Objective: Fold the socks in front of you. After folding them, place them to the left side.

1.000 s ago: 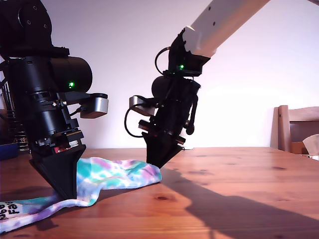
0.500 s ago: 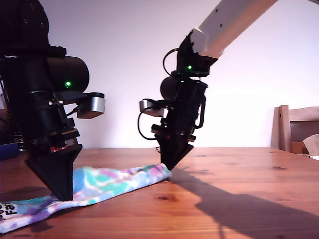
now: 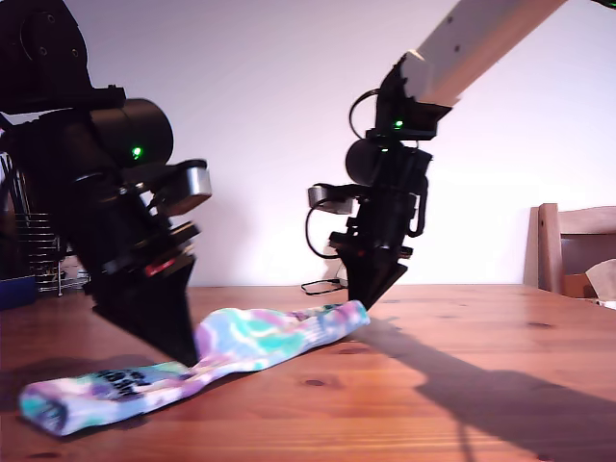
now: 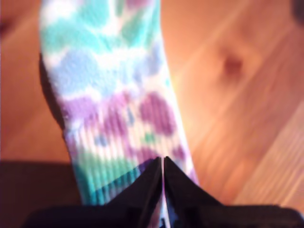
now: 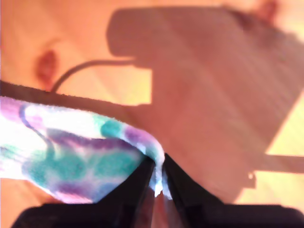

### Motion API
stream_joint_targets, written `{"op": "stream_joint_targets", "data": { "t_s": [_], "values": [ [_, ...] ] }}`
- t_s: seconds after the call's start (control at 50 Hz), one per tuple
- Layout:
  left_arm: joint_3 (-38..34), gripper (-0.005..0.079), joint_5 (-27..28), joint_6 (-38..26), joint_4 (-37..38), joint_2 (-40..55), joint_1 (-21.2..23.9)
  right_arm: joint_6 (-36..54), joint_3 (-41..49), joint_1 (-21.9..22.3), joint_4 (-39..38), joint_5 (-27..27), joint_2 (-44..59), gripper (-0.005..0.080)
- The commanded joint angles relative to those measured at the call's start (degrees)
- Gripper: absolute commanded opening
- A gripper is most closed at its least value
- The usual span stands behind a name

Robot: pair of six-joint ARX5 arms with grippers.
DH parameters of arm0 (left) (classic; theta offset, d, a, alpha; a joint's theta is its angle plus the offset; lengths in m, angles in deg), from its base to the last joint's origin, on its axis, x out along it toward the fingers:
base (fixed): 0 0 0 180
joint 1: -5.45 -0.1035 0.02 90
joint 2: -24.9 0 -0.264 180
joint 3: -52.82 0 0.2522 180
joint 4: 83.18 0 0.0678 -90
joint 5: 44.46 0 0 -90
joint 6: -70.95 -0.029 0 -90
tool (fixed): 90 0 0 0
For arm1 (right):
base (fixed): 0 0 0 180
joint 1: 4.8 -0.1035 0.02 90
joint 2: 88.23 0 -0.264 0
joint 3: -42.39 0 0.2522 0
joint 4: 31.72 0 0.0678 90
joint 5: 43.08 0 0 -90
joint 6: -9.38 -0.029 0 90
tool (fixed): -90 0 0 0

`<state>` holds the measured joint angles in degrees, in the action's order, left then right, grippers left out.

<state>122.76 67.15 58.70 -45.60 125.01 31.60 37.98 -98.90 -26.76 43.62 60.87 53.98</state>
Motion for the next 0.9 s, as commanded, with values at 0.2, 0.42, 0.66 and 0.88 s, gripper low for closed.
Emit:
{"op": "stream_joint_targets", "data": {
  "t_s": [0.2,0.42,0.66,0.88],
  "values": [
    [-0.59,-0.0009,1.97,2.54,-5.53,-0.92,0.17,1.42,-0.44,-0.61,0.00,-0.07,0.00,-0.0013],
    [-0.55,-0.0010,1.88,3.32,-5.49,-1.64,0.17,1.88,-0.72,1.60,-0.42,-1.36,0.00,-0.0013],
    [-0.55,-0.0012,-0.46,3.32,-7.30,-1.77,0.24,1.92,-3.34,3.61,0.98,-2.47,0.00,-0.0013],
    [-0.55,-0.0016,-2.25,3.45,-17.88,-1.77,0.28,1.88,-5.35,3.45,2.62,-2.32,0.00,-0.0013]
  ]
}}
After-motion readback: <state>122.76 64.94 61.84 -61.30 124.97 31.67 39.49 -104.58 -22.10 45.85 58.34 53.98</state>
